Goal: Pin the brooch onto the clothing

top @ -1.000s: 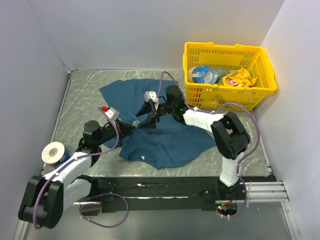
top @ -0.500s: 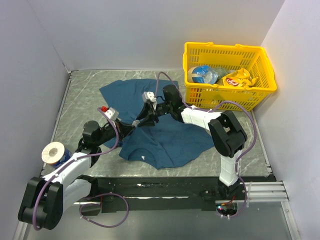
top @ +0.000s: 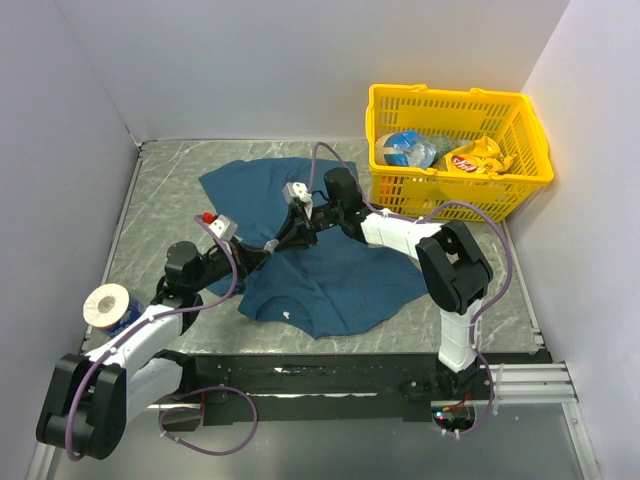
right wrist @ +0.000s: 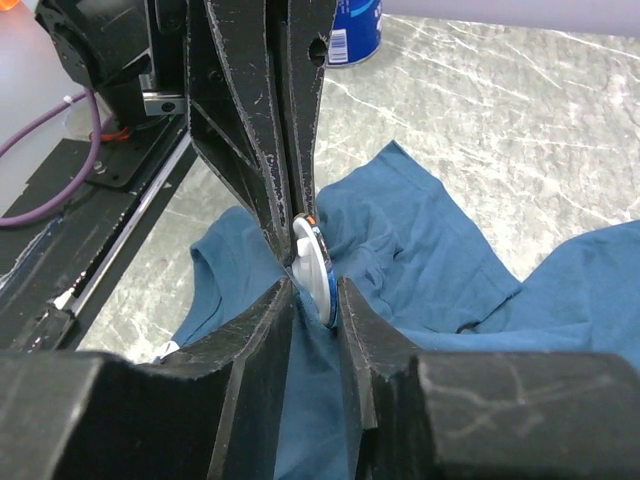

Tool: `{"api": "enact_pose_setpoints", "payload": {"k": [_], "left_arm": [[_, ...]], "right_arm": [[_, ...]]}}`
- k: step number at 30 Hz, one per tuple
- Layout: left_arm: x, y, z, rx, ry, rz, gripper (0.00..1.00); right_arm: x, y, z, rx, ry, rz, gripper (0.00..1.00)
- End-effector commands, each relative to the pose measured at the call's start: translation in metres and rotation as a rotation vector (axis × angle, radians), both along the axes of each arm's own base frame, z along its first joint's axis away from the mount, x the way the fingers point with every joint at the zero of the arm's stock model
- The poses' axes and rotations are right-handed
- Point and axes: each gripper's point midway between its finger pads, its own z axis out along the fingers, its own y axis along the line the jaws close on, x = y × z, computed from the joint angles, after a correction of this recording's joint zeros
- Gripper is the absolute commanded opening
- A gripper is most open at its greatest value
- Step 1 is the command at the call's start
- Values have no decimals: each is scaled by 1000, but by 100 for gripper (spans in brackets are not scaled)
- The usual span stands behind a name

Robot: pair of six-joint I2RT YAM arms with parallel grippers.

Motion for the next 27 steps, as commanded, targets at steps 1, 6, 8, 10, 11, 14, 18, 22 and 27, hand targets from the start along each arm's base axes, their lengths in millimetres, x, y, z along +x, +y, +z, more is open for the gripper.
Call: {"api": "enact_pose_setpoints", "payload": {"k": [1, 6, 8, 10, 11, 14, 18, 22, 27], "left_arm": [[-2, -3, 17, -10, -94, -35, 1], [0, -3, 18, -9, -95, -34, 1], [0, -3, 19, -8, -98, -31, 1], [1, -3, 20, -8, -99, -29, 1], [1, -3, 20, -8, -100, -28, 1], [2, -2, 21, -7, -105, -25, 1], [2, -2, 21, -6, -105, -20, 1], [2, -3, 20, -6, -100, -26, 1], [2, -3, 20, -5, -99, -25, 1]], "right_arm": [[4, 7, 13, 32, -43, 27, 31], [5, 8, 13, 28, -34, 26, 29], [5, 8, 14, 29, -34, 32, 31], [4, 7, 13, 26, -30, 36, 35], [4, 7, 13, 30, -40, 42, 37], [4, 6, 12, 22, -53, 58, 43], [6, 1, 6, -1, -60, 60, 44], [6, -3, 9, 14, -67, 65, 38], [6, -6, 11, 21, -62, 81, 34]]}}
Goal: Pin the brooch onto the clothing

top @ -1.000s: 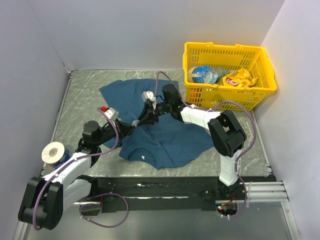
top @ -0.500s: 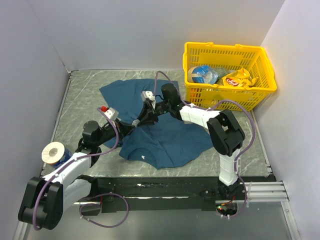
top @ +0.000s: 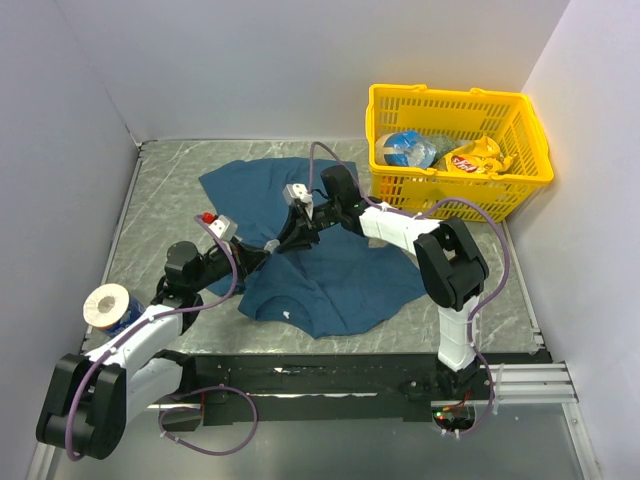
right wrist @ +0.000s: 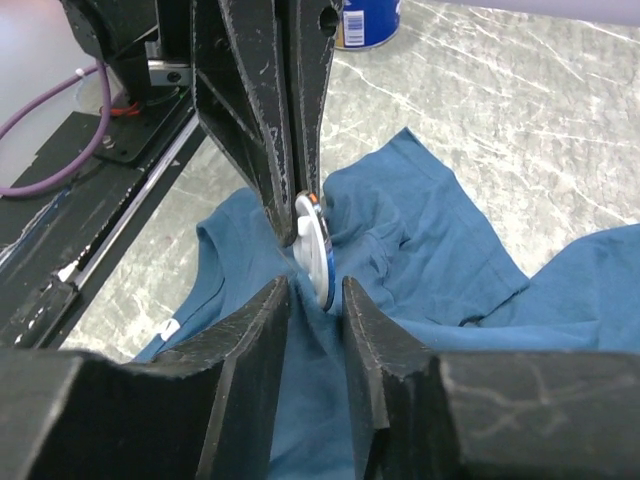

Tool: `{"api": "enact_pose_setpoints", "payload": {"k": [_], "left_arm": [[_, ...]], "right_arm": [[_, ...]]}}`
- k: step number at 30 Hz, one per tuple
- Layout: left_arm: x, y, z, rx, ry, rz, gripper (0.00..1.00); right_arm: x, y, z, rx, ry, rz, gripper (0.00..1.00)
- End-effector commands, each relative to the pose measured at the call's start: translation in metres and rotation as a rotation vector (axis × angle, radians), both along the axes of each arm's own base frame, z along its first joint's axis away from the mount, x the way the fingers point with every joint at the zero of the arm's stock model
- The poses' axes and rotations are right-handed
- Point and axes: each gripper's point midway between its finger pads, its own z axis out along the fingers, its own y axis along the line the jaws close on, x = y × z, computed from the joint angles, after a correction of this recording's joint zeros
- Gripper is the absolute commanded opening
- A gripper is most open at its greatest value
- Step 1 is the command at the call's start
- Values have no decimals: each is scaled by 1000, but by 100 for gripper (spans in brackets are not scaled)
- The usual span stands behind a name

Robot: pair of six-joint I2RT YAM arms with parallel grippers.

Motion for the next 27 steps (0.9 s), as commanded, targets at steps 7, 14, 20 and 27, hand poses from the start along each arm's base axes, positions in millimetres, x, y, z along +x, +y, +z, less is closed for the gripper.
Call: {"api": "enact_pose_setpoints", "payload": {"k": [7, 14, 20, 27], "left_arm": [[1, -3, 18, -7, -88, -27, 1], [1, -3, 18, -7, -89, -27, 1], [1, -3, 18, -6, -86, -30, 1], [1, -3, 18, -6, -86, -30, 1]], "right_arm": [[6, -3, 24, 58, -40, 36, 33], [5, 0, 29, 75, -36, 42, 30], [5, 5, 25, 68, -17, 47, 28], [2, 10, 22, 60, -4, 62, 23]]}}
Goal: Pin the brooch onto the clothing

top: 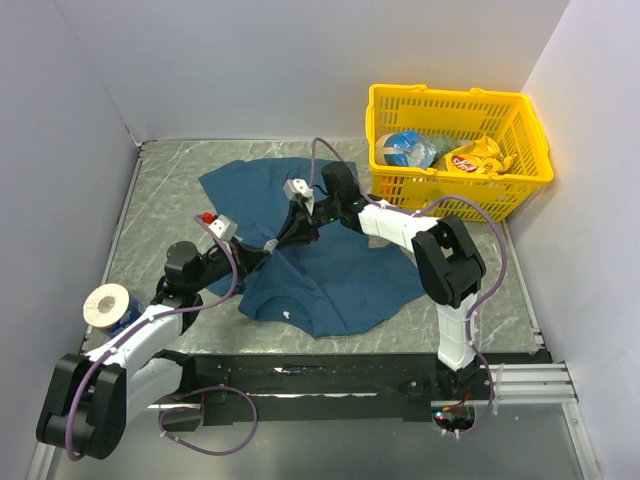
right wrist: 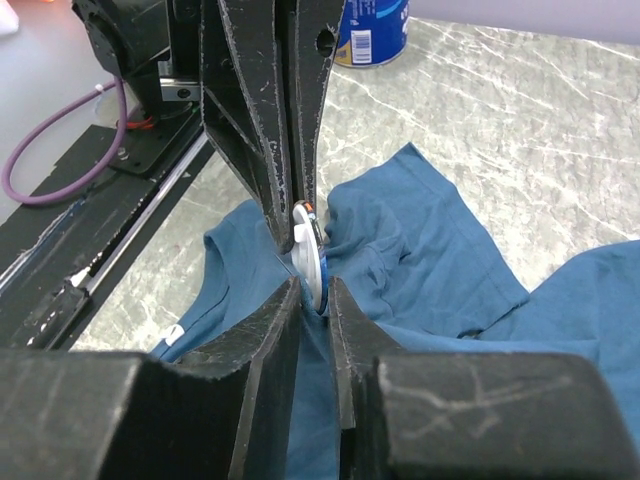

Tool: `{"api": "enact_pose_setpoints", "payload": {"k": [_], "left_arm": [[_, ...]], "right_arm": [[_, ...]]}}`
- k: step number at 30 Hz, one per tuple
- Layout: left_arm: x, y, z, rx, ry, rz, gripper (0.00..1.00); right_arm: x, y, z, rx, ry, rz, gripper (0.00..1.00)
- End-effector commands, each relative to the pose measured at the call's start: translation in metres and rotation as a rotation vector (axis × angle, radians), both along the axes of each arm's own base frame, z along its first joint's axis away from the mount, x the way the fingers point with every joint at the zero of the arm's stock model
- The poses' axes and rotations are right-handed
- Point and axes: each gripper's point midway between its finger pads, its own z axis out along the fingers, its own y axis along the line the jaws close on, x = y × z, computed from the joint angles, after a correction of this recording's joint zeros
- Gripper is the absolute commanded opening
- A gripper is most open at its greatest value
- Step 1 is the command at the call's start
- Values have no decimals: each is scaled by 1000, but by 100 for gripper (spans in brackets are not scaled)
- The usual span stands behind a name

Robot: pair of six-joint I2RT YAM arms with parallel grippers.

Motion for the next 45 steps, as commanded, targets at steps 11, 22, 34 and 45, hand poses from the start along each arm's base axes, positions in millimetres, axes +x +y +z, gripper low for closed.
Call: {"api": "enact_pose_setpoints", "payload": {"k": [11, 22, 34, 45], "left_arm": [[2, -3, 18, -6, -84, -28, 1], [2, -3, 17, -4, -77, -29, 1], [3, -3, 18, -4, -77, -27, 1], [10, -2, 22, -5, -69, -2, 2]], "right_arm": [[-2, 12, 15, 30, -32, 34, 22], [-5, 18, 17, 25, -33, 42, 28], [-5, 22, 6, -14, -12, 49, 14], [-6, 23, 4, -30, -15, 40, 23]]}}
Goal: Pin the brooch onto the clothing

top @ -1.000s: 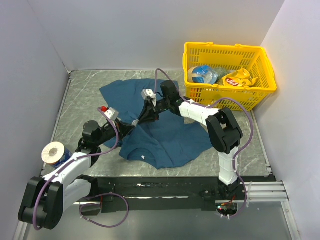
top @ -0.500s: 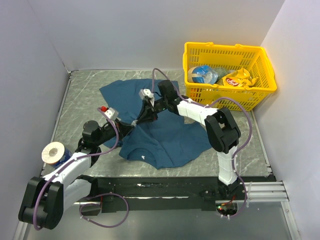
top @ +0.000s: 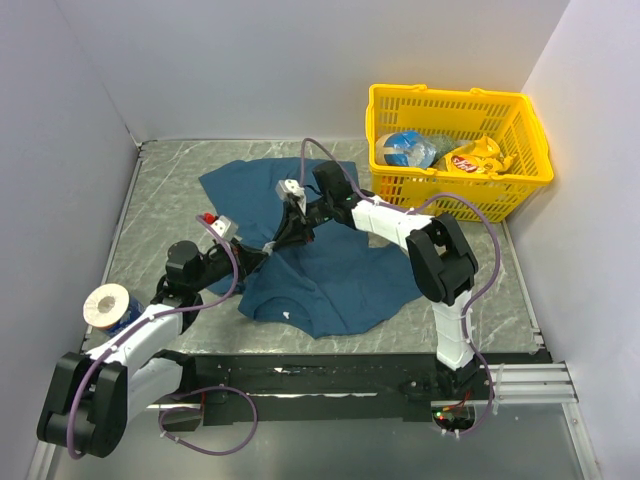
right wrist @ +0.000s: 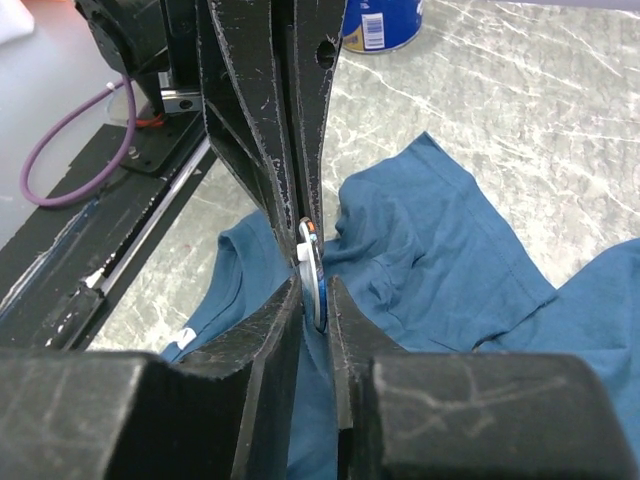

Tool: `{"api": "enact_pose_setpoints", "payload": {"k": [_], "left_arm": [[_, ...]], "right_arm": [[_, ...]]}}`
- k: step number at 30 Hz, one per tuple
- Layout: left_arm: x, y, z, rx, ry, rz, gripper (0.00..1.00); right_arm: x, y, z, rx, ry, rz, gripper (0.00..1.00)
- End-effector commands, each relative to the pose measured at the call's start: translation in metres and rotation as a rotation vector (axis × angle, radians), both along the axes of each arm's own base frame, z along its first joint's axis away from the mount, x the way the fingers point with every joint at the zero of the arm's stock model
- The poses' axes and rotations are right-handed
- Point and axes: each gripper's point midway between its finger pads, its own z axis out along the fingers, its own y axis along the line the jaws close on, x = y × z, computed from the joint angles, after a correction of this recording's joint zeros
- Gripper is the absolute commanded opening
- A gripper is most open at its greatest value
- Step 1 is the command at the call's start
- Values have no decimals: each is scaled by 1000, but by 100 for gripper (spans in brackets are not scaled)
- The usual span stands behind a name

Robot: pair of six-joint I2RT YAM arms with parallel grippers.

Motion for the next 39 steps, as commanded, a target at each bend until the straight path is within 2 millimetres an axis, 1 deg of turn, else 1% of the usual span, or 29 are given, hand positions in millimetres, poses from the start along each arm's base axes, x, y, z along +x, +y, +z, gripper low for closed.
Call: {"api": "enact_pose_setpoints", "payload": {"k": [1, 8, 17, 19, 25, 29, 30, 32, 34, 39], "left_arm": [[8, -6, 33, -31, -95, -20, 1], [12, -3, 33, -40, -86, 12, 1], [14, -4, 40, -51, -92, 26, 1], [14, -4, 42, -50, -97, 26, 1], [15, -9, 47, -51, -102, 18, 1], [17, -11, 47, -29, -98, 34, 1], [18, -13, 50, -28, -101, 31, 1], [17, -15, 50, -19, -96, 28, 1], [17, -18, 51, -13, -94, 25, 1], [16, -18, 55, -14, -104, 31, 1]], "right_arm": [[-3, 15, 11, 26, -63, 22, 23], [-2, 19, 6, 8, -63, 12, 22], [1, 23, 2, -11, -68, -8, 22], [-1, 24, 1, -16, -69, -1, 22], [4, 26, -1, -40, -75, -30, 21], [8, 28, -1, -53, -84, -55, 20], [8, 28, 0, -56, -87, -63, 19], [11, 29, -3, -74, -91, -87, 19], [16, 30, -2, -83, -97, -109, 20], [19, 31, -5, -105, -100, -130, 20]]}}
